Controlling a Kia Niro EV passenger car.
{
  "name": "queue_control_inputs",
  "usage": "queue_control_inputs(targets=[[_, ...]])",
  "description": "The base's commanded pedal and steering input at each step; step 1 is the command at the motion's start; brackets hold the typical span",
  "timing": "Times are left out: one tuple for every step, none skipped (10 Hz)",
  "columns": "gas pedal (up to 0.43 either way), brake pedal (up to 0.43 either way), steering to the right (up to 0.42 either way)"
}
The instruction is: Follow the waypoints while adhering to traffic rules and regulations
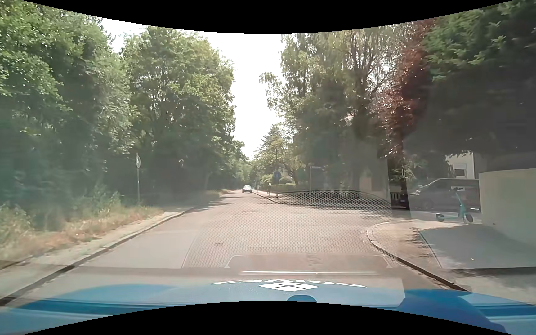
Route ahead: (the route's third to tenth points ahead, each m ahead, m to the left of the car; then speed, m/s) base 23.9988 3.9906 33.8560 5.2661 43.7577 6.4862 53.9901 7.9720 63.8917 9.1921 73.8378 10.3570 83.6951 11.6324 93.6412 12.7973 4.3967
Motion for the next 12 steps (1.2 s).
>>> queue_control_inputs(targets=[[0.087,0.0,-0.014],[0.098,0.0,-0.025],[0.138,0.0,-0.033],[0.169,0.0,-0.039],[0.169,0.0,-0.048],[0.189,0.0,-0.054],[0.197,0.0,-0.059],[0.197,0.0,-0.06],[0.197,0.0,-0.061],[0.197,0.0,-0.062],[0.197,0.0,-0.062],[0.197,0.0,-0.062]])
